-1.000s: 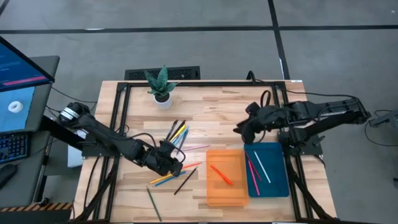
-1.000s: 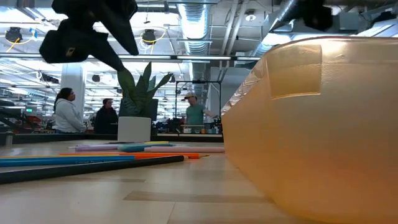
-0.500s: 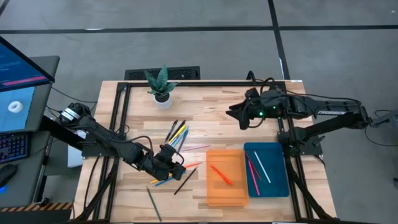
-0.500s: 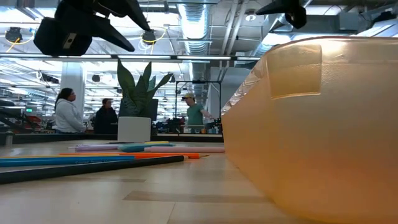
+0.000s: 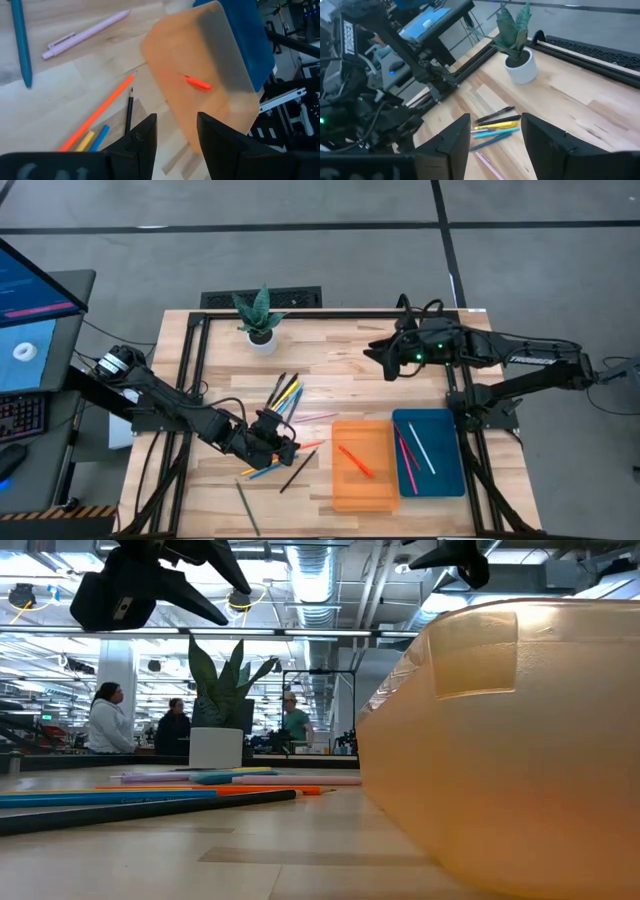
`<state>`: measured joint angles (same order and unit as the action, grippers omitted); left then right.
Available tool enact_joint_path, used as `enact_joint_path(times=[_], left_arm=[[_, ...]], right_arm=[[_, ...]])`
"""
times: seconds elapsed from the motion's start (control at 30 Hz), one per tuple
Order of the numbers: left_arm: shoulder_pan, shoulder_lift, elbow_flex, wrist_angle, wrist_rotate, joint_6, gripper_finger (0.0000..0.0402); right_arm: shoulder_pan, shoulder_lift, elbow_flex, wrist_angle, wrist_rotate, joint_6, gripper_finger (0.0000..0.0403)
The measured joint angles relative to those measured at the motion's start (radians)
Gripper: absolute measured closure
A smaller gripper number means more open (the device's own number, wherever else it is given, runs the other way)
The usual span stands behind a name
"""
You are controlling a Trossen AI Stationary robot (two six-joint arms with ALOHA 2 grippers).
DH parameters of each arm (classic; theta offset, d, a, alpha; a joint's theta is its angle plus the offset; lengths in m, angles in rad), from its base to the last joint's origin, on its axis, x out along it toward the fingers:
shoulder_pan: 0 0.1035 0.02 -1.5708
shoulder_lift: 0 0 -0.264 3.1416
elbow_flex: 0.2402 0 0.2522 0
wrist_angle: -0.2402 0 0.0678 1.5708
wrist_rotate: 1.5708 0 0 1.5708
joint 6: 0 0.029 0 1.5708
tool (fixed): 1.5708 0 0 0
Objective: Sort pens & pencils
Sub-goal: Put the orange pencil into the blue bin
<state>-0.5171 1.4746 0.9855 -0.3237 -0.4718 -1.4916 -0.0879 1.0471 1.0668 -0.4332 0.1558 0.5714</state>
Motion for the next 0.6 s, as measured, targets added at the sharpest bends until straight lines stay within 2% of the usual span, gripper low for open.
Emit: enact_joint_path(times=[0.3, 0.6], left_arm=[[0.0, 0.0, 0.0, 0.0, -0.008, 0.002, 0.0272], [0.011, 0.0, 0.0, -0.005, -0.026, 0.066, 0.0272]], right_arm=[[0.0, 0.021, 0.0, -0.001, 0.002, -0.023, 0.0207], [-0.014, 0.018, 0.0, 0.004, -0.013, -0.023, 0.0207]])
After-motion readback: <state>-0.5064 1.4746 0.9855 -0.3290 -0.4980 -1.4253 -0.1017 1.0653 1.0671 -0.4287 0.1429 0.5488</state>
